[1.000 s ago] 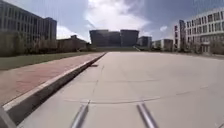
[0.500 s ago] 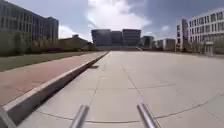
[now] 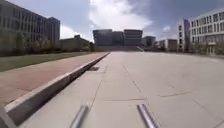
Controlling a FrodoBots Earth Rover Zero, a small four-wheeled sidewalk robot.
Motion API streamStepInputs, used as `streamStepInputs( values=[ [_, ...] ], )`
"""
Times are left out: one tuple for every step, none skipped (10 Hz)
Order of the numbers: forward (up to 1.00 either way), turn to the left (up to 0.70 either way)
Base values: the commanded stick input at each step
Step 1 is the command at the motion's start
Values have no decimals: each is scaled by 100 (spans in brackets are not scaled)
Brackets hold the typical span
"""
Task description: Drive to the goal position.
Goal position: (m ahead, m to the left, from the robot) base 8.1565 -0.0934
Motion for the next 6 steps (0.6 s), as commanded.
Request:
streamStepInputs(
  values=[
    [70, 0],
    [70, 0],
    [70, 0],
    [70, 0],
    [70, 0],
    [70, -22]
  ],
)
